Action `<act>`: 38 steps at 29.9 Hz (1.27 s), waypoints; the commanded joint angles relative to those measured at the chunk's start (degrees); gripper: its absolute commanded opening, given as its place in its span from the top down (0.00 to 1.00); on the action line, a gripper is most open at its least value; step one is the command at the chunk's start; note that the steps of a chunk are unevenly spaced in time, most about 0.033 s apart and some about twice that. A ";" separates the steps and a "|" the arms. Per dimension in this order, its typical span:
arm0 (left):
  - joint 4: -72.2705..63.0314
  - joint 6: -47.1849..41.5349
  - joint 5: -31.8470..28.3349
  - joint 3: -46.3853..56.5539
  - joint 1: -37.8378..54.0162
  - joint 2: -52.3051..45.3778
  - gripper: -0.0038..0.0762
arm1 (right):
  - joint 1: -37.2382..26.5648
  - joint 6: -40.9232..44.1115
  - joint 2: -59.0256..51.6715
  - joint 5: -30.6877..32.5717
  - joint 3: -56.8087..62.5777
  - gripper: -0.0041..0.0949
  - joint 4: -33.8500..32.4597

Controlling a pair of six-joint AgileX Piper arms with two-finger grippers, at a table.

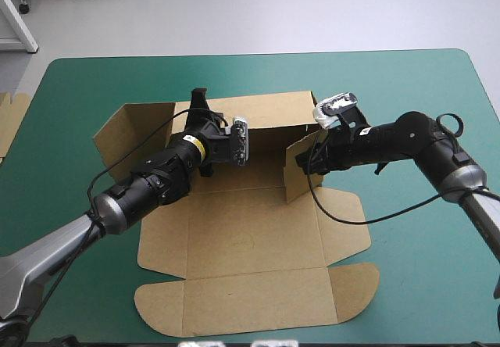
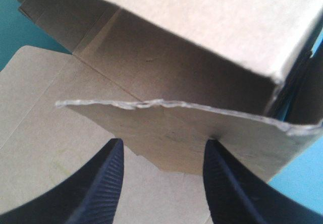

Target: Fold the box

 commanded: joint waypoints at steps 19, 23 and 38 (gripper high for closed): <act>-2.39 -2.18 1.76 -0.46 -0.17 -0.72 0.97 | 0.33 -0.91 1.40 0.48 -1.25 0.54 5.91; -2.48 -2.30 1.76 -0.46 -0.17 -0.72 0.97 | 0.33 4.18 -1.53 4.15 -1.25 0.57 -2.10; -2.48 -2.30 1.88 -0.46 -0.17 -0.72 0.97 | -6.15 19.63 -14.86 10.56 -1.79 0.58 -24.49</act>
